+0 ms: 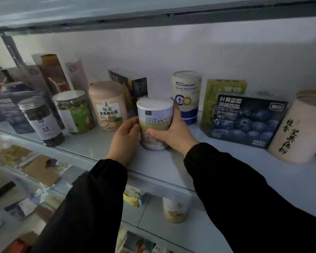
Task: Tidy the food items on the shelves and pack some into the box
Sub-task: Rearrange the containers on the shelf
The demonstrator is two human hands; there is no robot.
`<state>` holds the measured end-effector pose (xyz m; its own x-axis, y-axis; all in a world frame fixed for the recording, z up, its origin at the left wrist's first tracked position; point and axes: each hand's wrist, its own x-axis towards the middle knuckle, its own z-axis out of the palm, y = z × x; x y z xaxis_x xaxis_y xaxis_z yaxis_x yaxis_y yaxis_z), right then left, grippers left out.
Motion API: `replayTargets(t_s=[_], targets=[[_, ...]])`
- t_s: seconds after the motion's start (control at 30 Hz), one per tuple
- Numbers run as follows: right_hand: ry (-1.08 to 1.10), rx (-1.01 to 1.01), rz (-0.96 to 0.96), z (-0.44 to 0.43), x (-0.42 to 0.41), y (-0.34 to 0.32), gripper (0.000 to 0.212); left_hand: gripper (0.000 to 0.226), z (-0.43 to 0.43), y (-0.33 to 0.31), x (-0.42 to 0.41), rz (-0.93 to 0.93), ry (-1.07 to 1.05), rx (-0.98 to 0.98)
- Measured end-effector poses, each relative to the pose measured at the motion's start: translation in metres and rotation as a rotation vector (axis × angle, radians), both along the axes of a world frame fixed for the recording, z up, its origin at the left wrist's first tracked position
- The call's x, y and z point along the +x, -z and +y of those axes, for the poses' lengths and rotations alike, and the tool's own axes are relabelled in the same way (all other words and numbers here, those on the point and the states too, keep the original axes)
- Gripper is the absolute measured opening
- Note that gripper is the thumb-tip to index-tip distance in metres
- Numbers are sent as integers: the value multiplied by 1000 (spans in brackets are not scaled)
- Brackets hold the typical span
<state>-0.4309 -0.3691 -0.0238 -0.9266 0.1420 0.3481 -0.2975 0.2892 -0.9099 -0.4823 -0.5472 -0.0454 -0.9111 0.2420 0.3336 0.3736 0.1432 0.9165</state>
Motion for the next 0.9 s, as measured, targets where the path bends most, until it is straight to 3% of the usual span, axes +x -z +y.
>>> replayTargets(t_s=[0.1, 0.27, 0.37, 0.47, 0.6, 0.73, 0.9], targets=[[95, 41, -14, 9, 14, -1, 128, 41, 7, 1, 1, 83, 67, -208], [280, 92, 1, 12, 52, -2, 115, 26, 16, 2, 8, 80, 168, -467], [410, 95, -11, 13, 83, -2, 118, 55, 18, 1, 15, 240, 211, -831], [521, 78, -21, 21, 122, 1, 123, 57, 26, -2, 31, 334, 219, -1096], [693, 119, -48, 39, 181, -2, 129, 62, 39, -7, 58, 305, 273, -1138], [939, 377, -7, 51, 230, -18, 119, 66, 66, -12, 96, 349, 395, -1162], [869, 782, 29, 71, 257, -26, 66, 65, 113, -9, 152, 488, 498, -1207]])
